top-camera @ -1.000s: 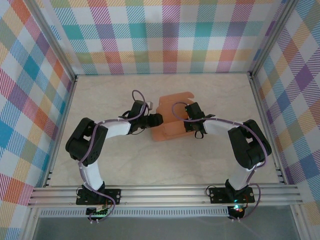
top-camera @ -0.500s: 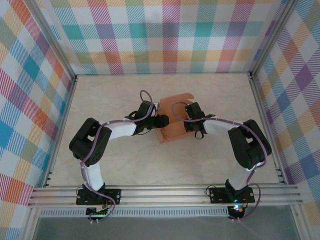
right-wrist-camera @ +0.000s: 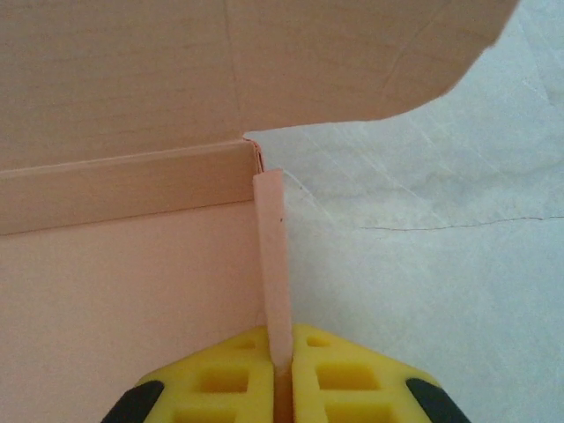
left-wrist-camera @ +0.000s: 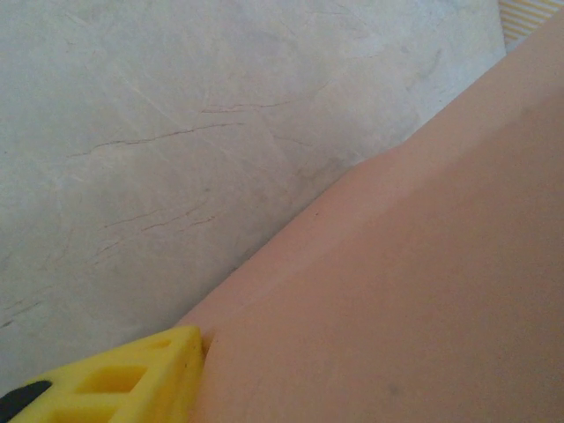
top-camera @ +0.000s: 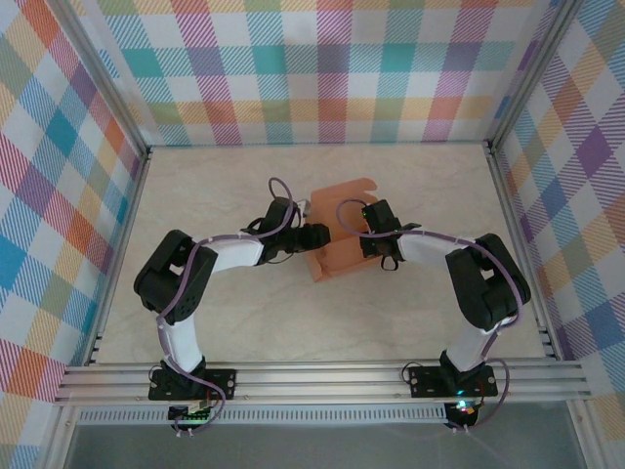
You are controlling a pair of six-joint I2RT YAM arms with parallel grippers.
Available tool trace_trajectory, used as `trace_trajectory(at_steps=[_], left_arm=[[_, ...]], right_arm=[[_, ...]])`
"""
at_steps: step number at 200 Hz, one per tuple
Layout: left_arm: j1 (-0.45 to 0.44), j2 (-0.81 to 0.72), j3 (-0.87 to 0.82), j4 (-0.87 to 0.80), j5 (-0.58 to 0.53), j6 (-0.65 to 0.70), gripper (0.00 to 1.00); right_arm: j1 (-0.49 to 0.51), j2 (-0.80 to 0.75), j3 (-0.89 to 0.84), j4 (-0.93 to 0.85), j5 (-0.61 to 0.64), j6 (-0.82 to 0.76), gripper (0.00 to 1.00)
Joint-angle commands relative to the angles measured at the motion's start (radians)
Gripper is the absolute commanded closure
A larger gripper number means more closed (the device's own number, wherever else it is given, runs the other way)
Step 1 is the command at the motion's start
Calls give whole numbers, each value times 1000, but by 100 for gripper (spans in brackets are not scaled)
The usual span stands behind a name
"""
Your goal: Fold the paper box
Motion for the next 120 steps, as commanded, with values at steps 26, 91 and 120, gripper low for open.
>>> trace_trajectory(at_steps=[26, 91, 120], left_arm=[[-8, -117, -8, -167, -73, 56, 45], [-20, -182, 11, -320, -109, -26, 43], [-60, -179, 56, -406, -209, 3, 43]], right_arm=[[-5, -1, -16, -17, -21, 16, 90], [-5, -6, -15, -22, -24, 20, 90], [-5, -1, -15, -20, -27, 21, 90]])
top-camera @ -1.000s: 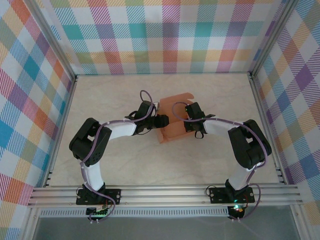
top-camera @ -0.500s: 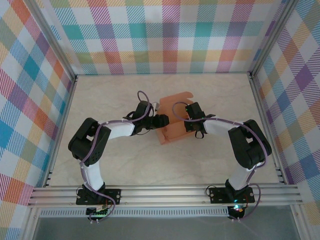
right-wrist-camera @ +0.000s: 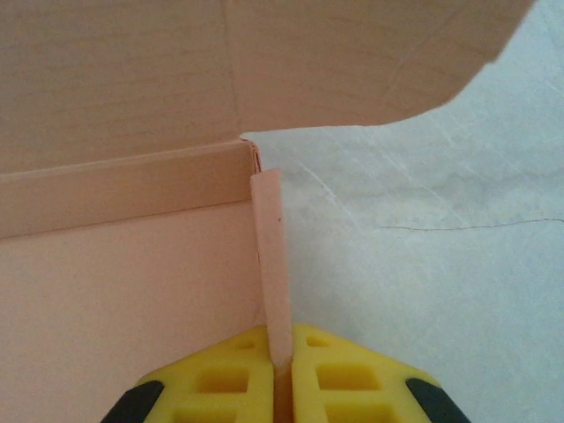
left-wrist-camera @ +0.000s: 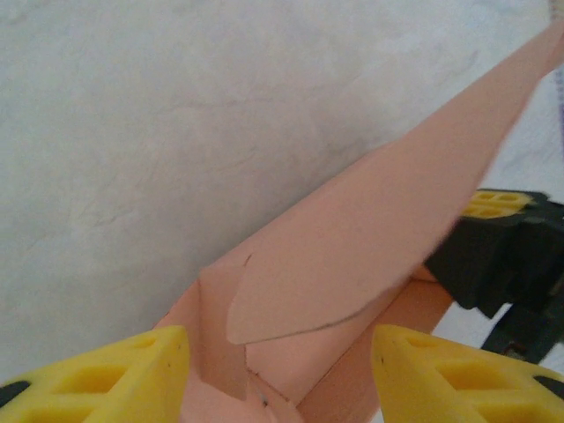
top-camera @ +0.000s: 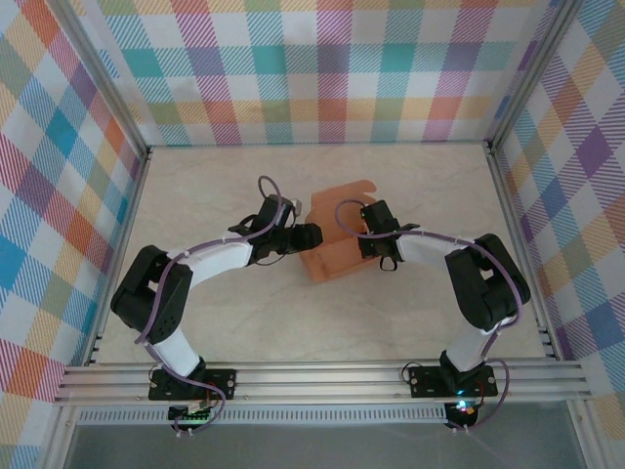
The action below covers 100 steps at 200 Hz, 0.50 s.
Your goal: Fold the paper box
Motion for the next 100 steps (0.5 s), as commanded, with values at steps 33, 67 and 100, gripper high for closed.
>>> trace_trajectory(at_steps=[33, 67, 100], left_arm=[[-53, -141, -6, -170, -296, -7, 41], [-55, -295, -62, -210, -348, -9, 32], [-61, -267, -36, -176, -221, -68, 38]], right_arm=[[-5, 3, -12, -20, -20, 23, 90], [-5, 6, -10, -18, -23, 19, 90], [-5, 17, -2, -13, -32, 24, 90]])
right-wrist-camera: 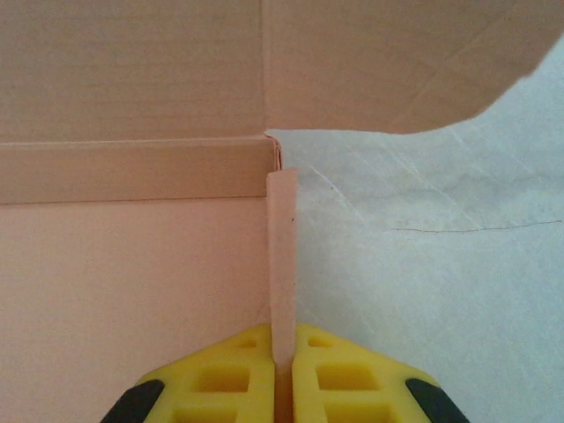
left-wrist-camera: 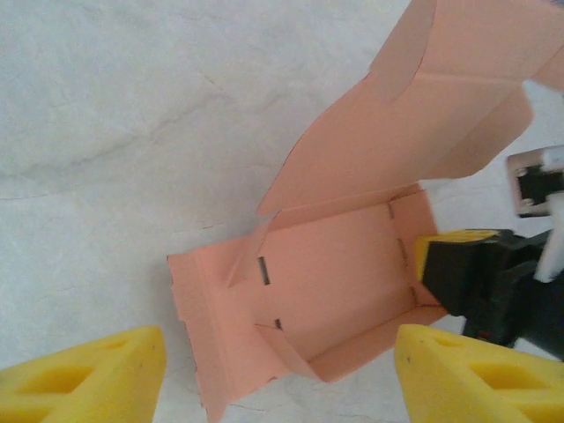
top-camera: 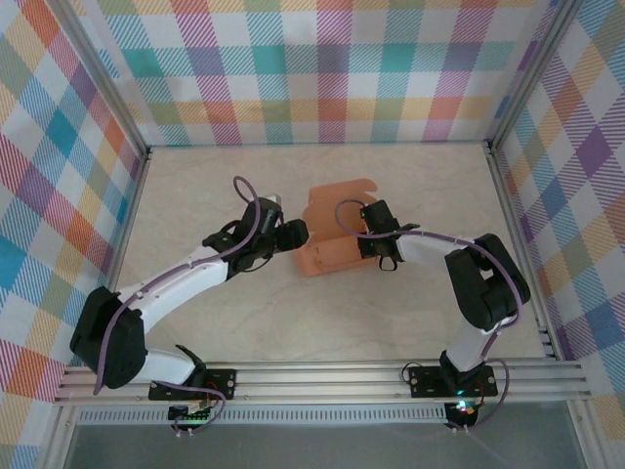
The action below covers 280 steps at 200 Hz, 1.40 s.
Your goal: Fold the paper box
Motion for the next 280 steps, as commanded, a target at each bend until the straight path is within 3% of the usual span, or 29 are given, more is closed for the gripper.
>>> trace_trajectory(at_steps=[1, 19, 37, 60, 88, 168, 231, 280], left_arm=[[-12, 37, 10, 0, 66, -43, 38], [-12, 99, 24, 58, 116, -82, 49], [-16, 160, 33, 116, 128, -69, 53], [-16, 206, 11, 186, 49, 0, 56], [-12, 284, 47, 191, 28, 50, 54], [-14, 416, 95, 257, 137, 12, 52], [-15, 483, 130, 344, 282, -115, 53], [-2, 546, 176, 375, 281, -166, 51]], right_arm=[[-6, 17, -1, -19, -19, 16, 90], [-6, 22, 1, -21, -24, 19, 90], [-6, 17, 1, -24, -27, 18, 90], [-6, 9, -9, -23, -25, 16, 90], [-6, 12, -8, -22, -26, 15, 90], [-7, 17, -7, -22, -23, 14, 91], [-7, 18, -10, -18, -32, 25, 91], [-7, 29, -2, -15, -50, 30, 91]])
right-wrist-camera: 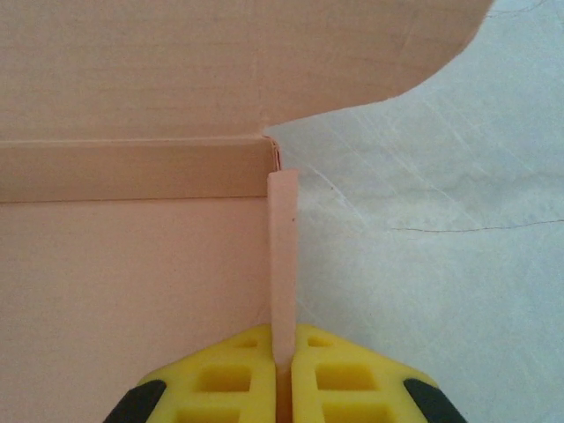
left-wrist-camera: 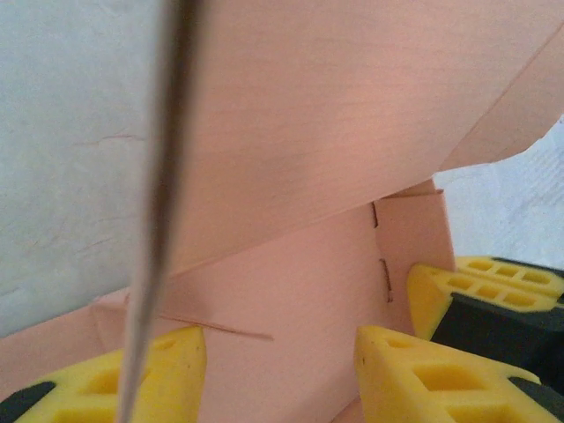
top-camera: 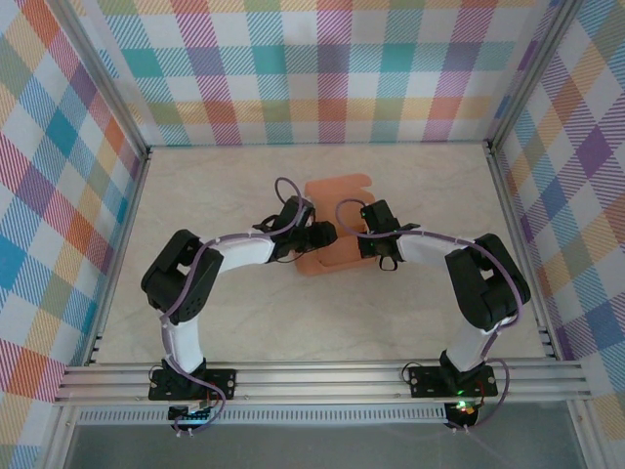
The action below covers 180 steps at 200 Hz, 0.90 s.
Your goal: Fold the paper box
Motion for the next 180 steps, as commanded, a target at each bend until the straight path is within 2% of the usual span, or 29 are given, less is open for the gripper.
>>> trace_trajectory(at_steps=[1, 32, 86, 140, 180], left_arm=[[4, 38, 24, 50, 45, -62, 51], [3, 24, 13, 83, 30, -87, 49], [1, -200, -126, -56, -152, 20, 46], [-56, -404, -274, -165, -164, -126, 39], [-114, -372, -272, -144, -139, -179, 41]], right_arm=[[-6, 28, -2, -15, -40, 25, 91], [-7, 23, -12, -11, -33, 29, 91], [-12, 7, -21, -16, -19, 24, 91], [-14, 5, -17, -18, -19, 26, 91], [-14, 9, -21, -13, -27, 34, 91]])
